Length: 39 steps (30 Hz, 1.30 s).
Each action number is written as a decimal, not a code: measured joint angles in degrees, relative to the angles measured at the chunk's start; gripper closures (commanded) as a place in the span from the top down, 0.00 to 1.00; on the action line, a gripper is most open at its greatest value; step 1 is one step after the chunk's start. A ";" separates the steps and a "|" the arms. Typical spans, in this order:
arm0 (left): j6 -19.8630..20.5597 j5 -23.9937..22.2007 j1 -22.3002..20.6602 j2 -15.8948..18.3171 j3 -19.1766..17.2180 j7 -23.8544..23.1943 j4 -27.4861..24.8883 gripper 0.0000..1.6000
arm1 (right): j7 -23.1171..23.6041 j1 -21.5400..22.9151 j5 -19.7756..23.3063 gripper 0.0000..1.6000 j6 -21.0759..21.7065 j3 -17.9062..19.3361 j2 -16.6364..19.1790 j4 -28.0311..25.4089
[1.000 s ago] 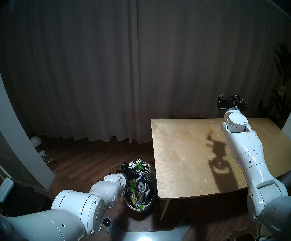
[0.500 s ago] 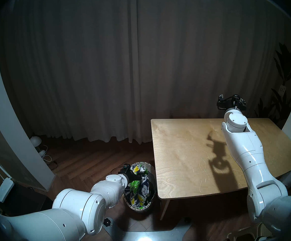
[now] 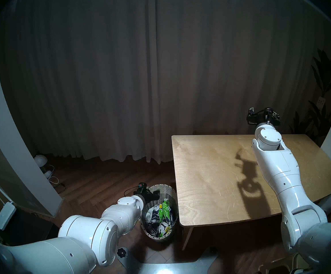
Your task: Toss clothes into the laundry hamper
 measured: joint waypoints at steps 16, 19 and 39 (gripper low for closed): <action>-13.78 -4.48 -3.83 5.18 -5.67 -1.14 -11.79 1.00 | 0.00 0.00 0.00 1.00 0.00 0.00 0.00 0.26; -16.36 -4.81 -4.34 5.68 -6.08 -1.48 -14.37 1.00 | 0.00 0.00 0.00 1.00 0.00 0.00 0.00 0.32; -23.94 -3.39 1.32 4.58 -4.82 -2.27 -29.14 1.00 | 0.00 0.02 0.04 1.00 -0.06 0.01 -0.01 0.50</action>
